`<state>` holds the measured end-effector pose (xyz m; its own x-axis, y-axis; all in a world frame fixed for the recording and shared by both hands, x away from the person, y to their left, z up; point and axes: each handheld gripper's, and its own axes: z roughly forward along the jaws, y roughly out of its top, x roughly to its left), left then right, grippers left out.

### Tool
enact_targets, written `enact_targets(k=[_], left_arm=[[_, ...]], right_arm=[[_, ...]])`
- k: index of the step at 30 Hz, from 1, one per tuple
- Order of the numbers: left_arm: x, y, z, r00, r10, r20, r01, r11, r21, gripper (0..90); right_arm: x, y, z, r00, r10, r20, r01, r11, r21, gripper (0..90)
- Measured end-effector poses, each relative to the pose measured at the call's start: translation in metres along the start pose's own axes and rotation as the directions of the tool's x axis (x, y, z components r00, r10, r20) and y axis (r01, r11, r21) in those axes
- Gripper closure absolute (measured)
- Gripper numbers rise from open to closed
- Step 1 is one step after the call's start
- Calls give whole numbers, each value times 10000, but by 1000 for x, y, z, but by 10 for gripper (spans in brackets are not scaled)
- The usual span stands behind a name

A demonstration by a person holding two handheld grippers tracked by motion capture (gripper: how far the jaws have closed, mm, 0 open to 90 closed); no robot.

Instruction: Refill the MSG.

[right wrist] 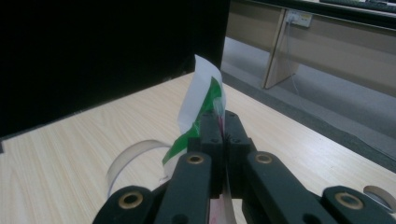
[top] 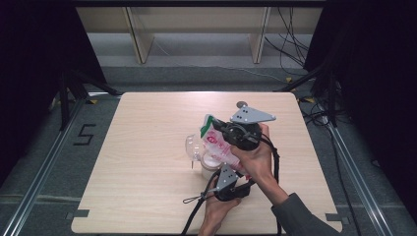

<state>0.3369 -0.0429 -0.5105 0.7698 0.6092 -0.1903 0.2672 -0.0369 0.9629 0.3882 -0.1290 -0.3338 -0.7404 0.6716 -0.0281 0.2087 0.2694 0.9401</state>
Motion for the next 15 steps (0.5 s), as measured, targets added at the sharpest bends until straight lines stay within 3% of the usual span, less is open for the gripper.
enact_targets(k=[1, 2, 5, 8, 11, 15], left_arm=[[0, 0, -1, 10000, 14, -48, -14, 9999, 99, 570], [1, 0, -2, 9999, 18, -108, -16, 9998, 192, 558], [2, -1, -3, 9999, -58, -89, 60, 9996, 266, 546], [2, -2, -5, 9999, -94, -126, 96, 9998, 187, 523], [1, 0, -9, 9995, 112, -299, -99, 9989, 453, 500], [-1, 0, -13, 9988, 200, -444, -177, 9984, 535, 449]], right_arm=[[1, -1, -3, 9995, 304, -115, -304, 9995, 30, 900], [0, -1, -4, 9996, 169, -204, -172, 9997, -155, 900], [-2, -4, -11, 9987, 504, -122, -508, 9981, -352, 900], [-7, -6, -17, 9987, 497, -127, -504, 9966, -646, 900], [-7, -9, -24, 9958, 894, -208, -910, 9917, -904, 900], [-7, -11, -33, 9960, 838, -314, -869, 9895, -1156, 900]])
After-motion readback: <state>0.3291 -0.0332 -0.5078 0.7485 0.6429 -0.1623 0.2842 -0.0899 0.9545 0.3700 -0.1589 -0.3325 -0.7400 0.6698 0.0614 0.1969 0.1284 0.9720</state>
